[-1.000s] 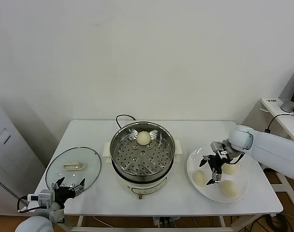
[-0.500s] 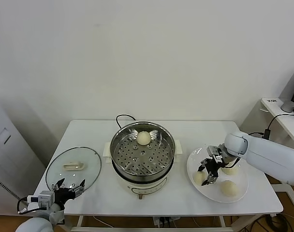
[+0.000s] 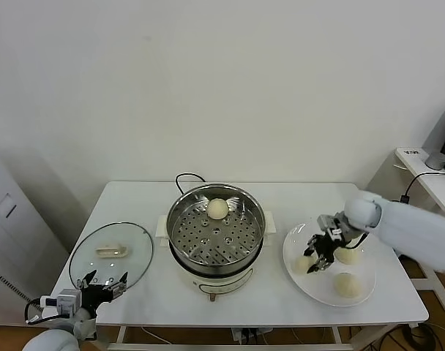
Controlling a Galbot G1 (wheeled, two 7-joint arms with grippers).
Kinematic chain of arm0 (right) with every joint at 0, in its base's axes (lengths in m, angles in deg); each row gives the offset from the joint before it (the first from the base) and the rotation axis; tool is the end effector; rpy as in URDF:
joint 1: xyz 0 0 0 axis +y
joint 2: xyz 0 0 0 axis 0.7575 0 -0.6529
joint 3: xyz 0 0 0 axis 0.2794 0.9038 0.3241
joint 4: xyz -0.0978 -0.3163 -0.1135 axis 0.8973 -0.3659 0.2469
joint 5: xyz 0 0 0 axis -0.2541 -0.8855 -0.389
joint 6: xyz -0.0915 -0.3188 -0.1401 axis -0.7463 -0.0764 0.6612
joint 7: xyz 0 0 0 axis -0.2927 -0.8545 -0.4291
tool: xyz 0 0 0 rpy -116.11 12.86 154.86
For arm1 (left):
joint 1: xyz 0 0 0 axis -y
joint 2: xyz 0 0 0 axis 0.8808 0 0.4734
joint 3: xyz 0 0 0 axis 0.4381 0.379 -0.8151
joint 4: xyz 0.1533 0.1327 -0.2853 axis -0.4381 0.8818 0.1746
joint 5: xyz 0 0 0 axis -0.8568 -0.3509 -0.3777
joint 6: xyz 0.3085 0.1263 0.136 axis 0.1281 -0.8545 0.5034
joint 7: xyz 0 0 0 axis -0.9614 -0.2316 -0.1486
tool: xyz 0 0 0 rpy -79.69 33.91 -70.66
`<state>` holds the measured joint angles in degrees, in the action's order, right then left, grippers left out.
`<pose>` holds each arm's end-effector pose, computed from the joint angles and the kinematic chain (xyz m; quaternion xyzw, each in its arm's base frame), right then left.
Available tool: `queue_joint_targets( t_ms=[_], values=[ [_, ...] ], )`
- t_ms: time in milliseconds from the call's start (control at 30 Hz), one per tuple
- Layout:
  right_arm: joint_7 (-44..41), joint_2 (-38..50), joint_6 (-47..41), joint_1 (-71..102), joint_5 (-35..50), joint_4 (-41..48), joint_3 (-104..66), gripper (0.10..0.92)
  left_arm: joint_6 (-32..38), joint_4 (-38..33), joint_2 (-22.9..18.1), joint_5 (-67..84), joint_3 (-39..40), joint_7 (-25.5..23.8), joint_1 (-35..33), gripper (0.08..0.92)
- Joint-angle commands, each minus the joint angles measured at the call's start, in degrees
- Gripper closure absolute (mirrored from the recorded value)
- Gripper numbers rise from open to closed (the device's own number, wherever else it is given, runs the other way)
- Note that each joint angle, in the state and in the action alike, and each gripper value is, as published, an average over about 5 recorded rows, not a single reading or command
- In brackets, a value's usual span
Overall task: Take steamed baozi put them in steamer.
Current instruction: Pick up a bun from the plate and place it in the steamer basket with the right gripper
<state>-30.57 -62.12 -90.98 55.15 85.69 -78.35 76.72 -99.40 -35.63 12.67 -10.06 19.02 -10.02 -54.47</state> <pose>0.5183 -0.1614 -0.1609 0.5853 -0.5566 0.4613 0.3672 0.2193 0.1100 -0.2986 -0.0015 -0.9609 -0.0431 0.2736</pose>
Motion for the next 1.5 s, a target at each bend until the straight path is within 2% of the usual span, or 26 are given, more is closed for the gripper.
queue_joint_targets(
  t_ms=[33, 267, 433, 633, 1000, 1500],
  values=[
    [-1.76, 0.46, -1.05, -28.46, 10.37, -7.69, 17.41, 0.592, -0.15, 0.19, 0.17, -0.12, 0.25, 0.07, 0.30, 0.177],
    [0.71, -5.26, -5.78, -36.89, 22.17, -10.06, 19.95, 0.591, -0.15, 0.06, 0.31, -0.17, 0.67, 0.09, 0.55, 0.177],
    [4.82, -11.01, -10.06, -35.17, 30.16, -10.19, 15.50, 0.591, -0.09, -0.02, 0.18, -0.28, 1.03, 0.08, 0.71, 0.177],
    [10.77, -18.62, -13.54, -29.75, 35.82, -8.77, 10.33, 0.592, 0.11, -0.08, 0.02, -0.35, 1.02, 0.03, 0.72, 0.177],
    [17.55, -31.74, -15.03, -18.10, 36.72, -1.82, 5.73, 0.592, 0.35, 0.07, -0.08, -0.30, 0.60, 0.01, 0.36, 0.177],
    [21.01, -33.13, -17.37, -10.18, 33.81, -1.07, 6.82, 0.590, 0.51, 0.28, -0.35, -0.23, 0.32, 0.00, 0.20, 0.177]
  ],
)
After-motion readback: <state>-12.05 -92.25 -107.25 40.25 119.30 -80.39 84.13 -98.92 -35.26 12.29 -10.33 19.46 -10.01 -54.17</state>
